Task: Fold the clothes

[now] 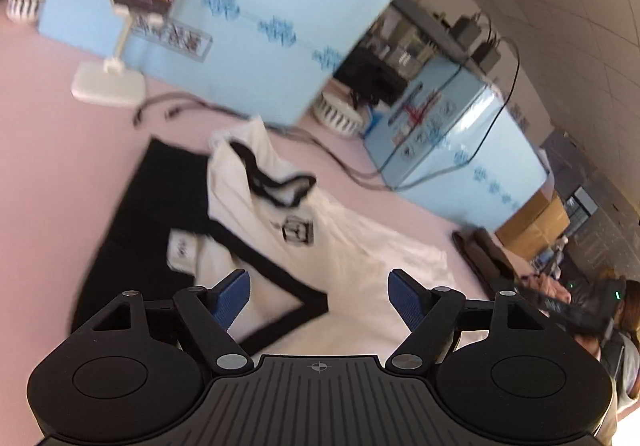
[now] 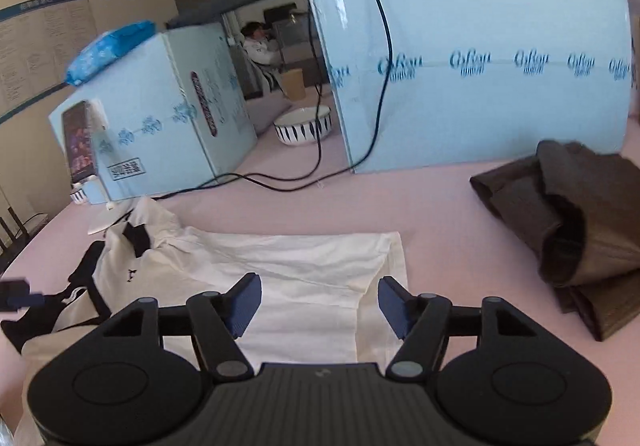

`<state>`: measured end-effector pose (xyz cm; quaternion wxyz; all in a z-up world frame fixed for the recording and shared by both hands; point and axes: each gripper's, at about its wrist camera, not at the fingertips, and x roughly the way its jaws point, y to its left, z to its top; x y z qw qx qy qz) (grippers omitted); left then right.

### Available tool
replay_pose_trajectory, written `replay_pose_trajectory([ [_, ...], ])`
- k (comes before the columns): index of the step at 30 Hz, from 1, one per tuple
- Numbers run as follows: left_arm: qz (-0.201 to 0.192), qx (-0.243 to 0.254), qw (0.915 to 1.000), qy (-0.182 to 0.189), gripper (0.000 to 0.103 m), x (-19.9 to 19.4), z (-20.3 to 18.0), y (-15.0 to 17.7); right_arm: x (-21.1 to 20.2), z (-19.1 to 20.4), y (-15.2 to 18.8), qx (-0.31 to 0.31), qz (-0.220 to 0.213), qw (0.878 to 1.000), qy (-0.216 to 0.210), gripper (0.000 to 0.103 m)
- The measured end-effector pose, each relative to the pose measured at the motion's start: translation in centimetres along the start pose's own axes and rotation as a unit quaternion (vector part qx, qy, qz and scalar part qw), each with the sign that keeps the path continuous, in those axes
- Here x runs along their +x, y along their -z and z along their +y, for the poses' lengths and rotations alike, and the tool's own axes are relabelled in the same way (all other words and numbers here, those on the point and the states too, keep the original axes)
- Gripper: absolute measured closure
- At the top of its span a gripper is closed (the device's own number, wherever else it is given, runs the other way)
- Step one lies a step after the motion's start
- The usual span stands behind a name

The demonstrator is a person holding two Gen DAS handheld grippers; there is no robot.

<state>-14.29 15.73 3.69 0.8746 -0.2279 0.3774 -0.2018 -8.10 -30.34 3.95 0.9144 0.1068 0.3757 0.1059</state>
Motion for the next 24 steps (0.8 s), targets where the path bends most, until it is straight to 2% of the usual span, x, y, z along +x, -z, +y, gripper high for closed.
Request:
replay_pose_trajectory([
  [1,0.014,0.006,0.9999,-0.005,0.026,1.3,0.1,0.6,2.1,-0.2,-0.6,0.013,0.029,0.999,0.012,0.047],
  [2,0.009,0.012,0.9999,-0.004,0.026,1.3,0.1,1.1,3.6,0.0,-0.9,0.014,0.039,0.999,0.022,0.053],
  [4,-0.004,0.026,0.9997,-0.001,0.026,1.5,0.2,1.9,4.7,1.3,-0.8,-0.030,0.021,0.998,0.055,0.084],
  [5,-0.004,0.025,0.9997,0.002,0.026,1.3,0.3,2.1,4.9,1.8,-1.0,-0.038,0.015,0.997,0.061,0.088],
  [8,-0.004,0.009,0.9999,0.014,0.026,1.1,0.8,2.0,4.8,2.8,-2.0,-0.054,-0.010,0.996,0.066,0.092],
  [10,-0.003,0.005,0.9999,0.016,0.026,1.1,0.8,1.9,4.2,3.3,-3.9,-0.064,-0.057,0.993,0.075,0.092],
  [12,-0.004,0.009,0.9999,0.014,0.025,1.0,0.7,1.9,4.4,3.1,-6.0,-0.038,-0.079,0.994,0.068,0.092],
  [16,-0.006,0.003,0.9997,0.024,0.025,1.0,1.0,1.9,8.7,1.6,-8.5,0.033,-0.080,0.989,0.116,0.085],
  [17,-0.006,-0.001,0.9996,0.028,0.024,1.0,1.2,1.8,10.4,0.9,-8.7,0.045,-0.077,0.988,0.129,0.073],
  [18,-0.006,-0.005,0.9995,0.031,0.024,1.0,1.4,1.8,11.5,0.2,-8.5,0.050,-0.066,0.988,0.131,0.051],
  [19,-0.006,-0.008,0.9994,0.034,0.024,0.9,1.5,1.8,11.7,-0.4,-8.1,0.060,-0.063,0.988,0.126,0.046],
  [21,-0.007,-0.022,0.9989,0.041,0.024,0.5,1.9,1.7,11.6,-1.5,-7.2,0.085,-0.064,0.988,0.113,0.041],
  [24,-0.024,-0.031,0.9988,0.028,0.024,-0.8,2.4,1.2,8.5,-3.2,-5.6,0.147,-0.106,0.980,0.078,0.034],
])
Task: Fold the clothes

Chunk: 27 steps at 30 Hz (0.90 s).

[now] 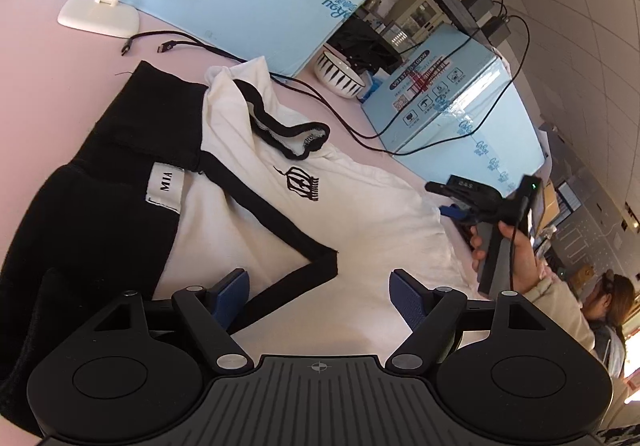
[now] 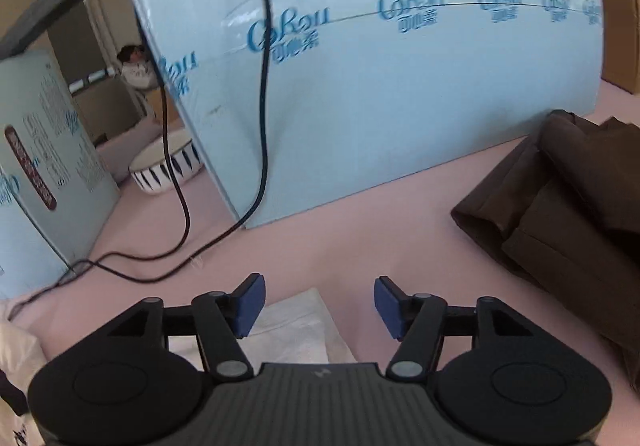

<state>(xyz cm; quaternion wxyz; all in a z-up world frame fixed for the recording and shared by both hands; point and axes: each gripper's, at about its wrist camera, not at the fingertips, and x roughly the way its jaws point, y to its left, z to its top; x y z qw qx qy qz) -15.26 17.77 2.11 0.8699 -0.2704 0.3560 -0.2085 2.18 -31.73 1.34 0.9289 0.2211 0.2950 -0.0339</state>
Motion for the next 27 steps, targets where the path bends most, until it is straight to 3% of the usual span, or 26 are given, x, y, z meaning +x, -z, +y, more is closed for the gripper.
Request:
replay_pose_trajectory([
  [2,-0.021,0.006,0.9996,-0.016,0.024,-1.3,0.1,-0.5,-2.2,-1.6,0.1,0.019,-0.005,0.999,-0.047,0.029],
  [5,-0.033,0.025,0.9988,-0.029,0.023,-3.1,0.1,-0.6,-5.9,-3.2,1.0,-0.054,0.061,0.983,-0.162,0.028],
  [7,-0.032,0.021,0.9987,-0.032,0.023,-3.6,0.4,-0.5,-8.3,-3.1,2.6,-0.129,0.069,0.973,-0.179,0.028],
  [10,-0.024,0.000,0.9991,-0.034,0.022,-3.5,1.2,-0.1,-11.9,-2.7,6.1,-0.239,0.037,0.956,-0.164,0.030],
  [11,-0.022,-0.004,0.9990,-0.037,0.022,-3.3,1.3,0.0,-12.4,-2.9,7.2,-0.252,0.052,0.952,-0.164,0.032],
  [13,-0.021,-0.004,0.9988,-0.044,0.022,-3.0,1.3,0.2,-13.4,-2.6,8.9,-0.263,0.092,0.949,-0.147,0.042],
  [16,-0.021,0.000,0.9988,-0.044,0.022,-2.7,0.9,0.2,-15.7,-2.3,11.1,-0.288,0.066,0.950,-0.104,0.062],
  [17,-0.020,0.000,0.9989,-0.041,0.022,-2.6,0.8,0.2,-16.5,-2.1,11.4,-0.286,0.062,0.951,-0.101,0.080],
  [18,-0.018,-0.001,0.9992,-0.035,0.022,-2.4,0.5,0.0,-17.3,-1.9,11.7,-0.285,0.058,0.952,-0.099,0.088],
  [22,-0.018,0.007,0.9995,-0.024,0.021,-2.2,-0.3,-0.2,-19.3,-1.8,12.8,-0.313,0.031,0.945,-0.093,0.084],
  [24,-0.018,0.012,0.9996,-0.018,0.021,-2.2,-0.7,-0.2,-19.7,-2.6,12.4,-0.288,0.037,0.951,-0.105,0.068],
  [27,-0.015,0.020,0.9996,-0.011,0.021,-2.2,-1.2,-0.1,-20.6,-3.9,11.7,-0.239,0.023,0.961,-0.137,0.055],
])
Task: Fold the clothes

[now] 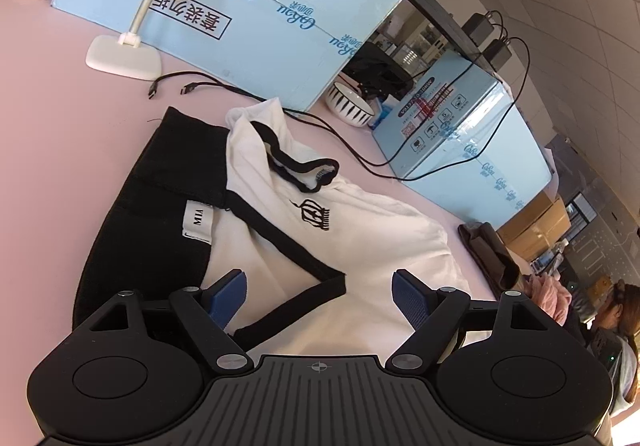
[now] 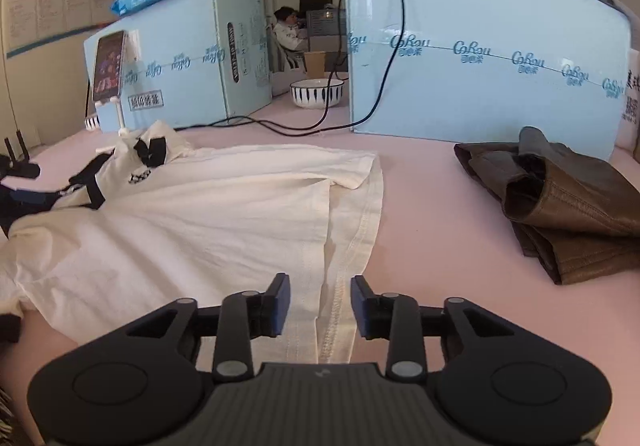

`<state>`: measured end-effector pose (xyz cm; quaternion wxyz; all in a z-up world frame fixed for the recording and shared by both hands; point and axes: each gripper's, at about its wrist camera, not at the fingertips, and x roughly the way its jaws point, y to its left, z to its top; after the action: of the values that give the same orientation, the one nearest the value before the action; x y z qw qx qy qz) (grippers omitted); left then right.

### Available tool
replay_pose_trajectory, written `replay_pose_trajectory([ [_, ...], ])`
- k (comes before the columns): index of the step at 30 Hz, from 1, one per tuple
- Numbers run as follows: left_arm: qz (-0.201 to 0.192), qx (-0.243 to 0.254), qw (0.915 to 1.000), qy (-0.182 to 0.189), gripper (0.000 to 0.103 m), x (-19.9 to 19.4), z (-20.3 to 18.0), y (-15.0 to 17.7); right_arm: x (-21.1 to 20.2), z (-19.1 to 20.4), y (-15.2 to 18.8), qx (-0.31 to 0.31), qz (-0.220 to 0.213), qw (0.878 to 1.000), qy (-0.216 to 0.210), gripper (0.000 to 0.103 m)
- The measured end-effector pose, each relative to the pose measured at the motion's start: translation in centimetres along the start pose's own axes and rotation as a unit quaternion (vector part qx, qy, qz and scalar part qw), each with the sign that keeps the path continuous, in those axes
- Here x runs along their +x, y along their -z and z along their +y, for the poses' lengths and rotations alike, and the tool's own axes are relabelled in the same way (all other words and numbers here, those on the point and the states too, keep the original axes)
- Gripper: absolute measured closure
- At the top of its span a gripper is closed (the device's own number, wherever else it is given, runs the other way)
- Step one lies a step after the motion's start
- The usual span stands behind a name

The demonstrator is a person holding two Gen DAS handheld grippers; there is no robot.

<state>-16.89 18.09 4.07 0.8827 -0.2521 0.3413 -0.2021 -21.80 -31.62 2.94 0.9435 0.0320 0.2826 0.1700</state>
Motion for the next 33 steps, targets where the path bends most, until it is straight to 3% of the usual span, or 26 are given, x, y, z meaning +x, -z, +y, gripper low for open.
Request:
replay_pose_trajectory([
  [3,0.005,0.012,0.9999,-0.002,0.020,0.0,-0.4,0.4,-0.3,0.3,0.6,-0.015,0.031,0.999,-0.040,0.047],
  [5,0.008,0.014,0.9999,-0.001,0.020,0.1,-0.5,0.6,0.0,0.8,1.4,-0.033,0.056,0.997,-0.033,0.040],
  [8,0.009,0.015,0.9998,-0.001,0.019,0.1,-0.5,0.8,0.2,2.0,2.3,-0.054,0.050,0.997,-0.025,0.032],
  [10,0.009,0.016,0.9998,-0.005,0.019,0.2,-0.6,0.8,0.1,2.2,2.2,-0.049,0.044,0.998,-0.025,0.034],
  [12,0.011,0.018,0.9998,-0.006,0.019,0.3,-0.8,0.8,-0.1,2.4,2.3,-0.045,0.040,0.998,-0.030,0.051],
  [16,0.014,0.019,0.9997,-0.005,0.018,0.3,-0.9,0.8,-0.4,2.8,2.7,-0.042,0.051,0.997,-0.037,0.055],
  [19,0.015,0.021,0.9996,-0.004,0.018,0.3,-1.1,0.9,-1.0,1.7,2.7,0.002,0.048,0.996,-0.074,0.054],
  [20,0.016,0.023,0.9996,-0.003,0.017,0.3,-1.2,1.0,-1.2,1.3,2.7,0.018,0.047,0.995,-0.088,0.049],
  [21,0.018,0.024,0.9995,-0.003,0.017,0.4,-1.2,1.1,-1.4,0.9,2.7,0.035,0.045,0.993,-0.102,0.034],
  [22,0.019,0.025,0.9995,-0.003,0.017,0.4,-1.2,1.1,-1.6,0.5,2.7,0.051,0.044,0.991,-0.116,0.027],
  [23,0.020,0.026,0.9994,-0.005,0.017,0.5,-1.3,1.1,-1.5,0.3,2.7,0.056,0.044,0.992,-0.104,0.018],
  [25,0.022,0.028,0.9993,-0.006,0.017,0.6,-1.4,1.1,-1.1,0.0,2.6,0.058,0.039,0.996,-0.059,0.018],
  [26,0.023,0.028,0.9993,-0.006,0.016,0.6,-1.4,1.1,-0.7,-0.5,2.4,0.063,0.034,0.996,-0.058,0.015],
  [29,0.023,0.025,0.9994,-0.004,0.016,0.6,-1.2,1.2,0.9,-1.8,1.5,0.095,0.039,0.986,-0.129,0.011],
  [33,0.021,0.020,0.9996,-0.003,0.016,0.4,-1.0,1.5,2.3,-1.6,0.3,0.087,0.049,0.984,-0.145,0.012],
])
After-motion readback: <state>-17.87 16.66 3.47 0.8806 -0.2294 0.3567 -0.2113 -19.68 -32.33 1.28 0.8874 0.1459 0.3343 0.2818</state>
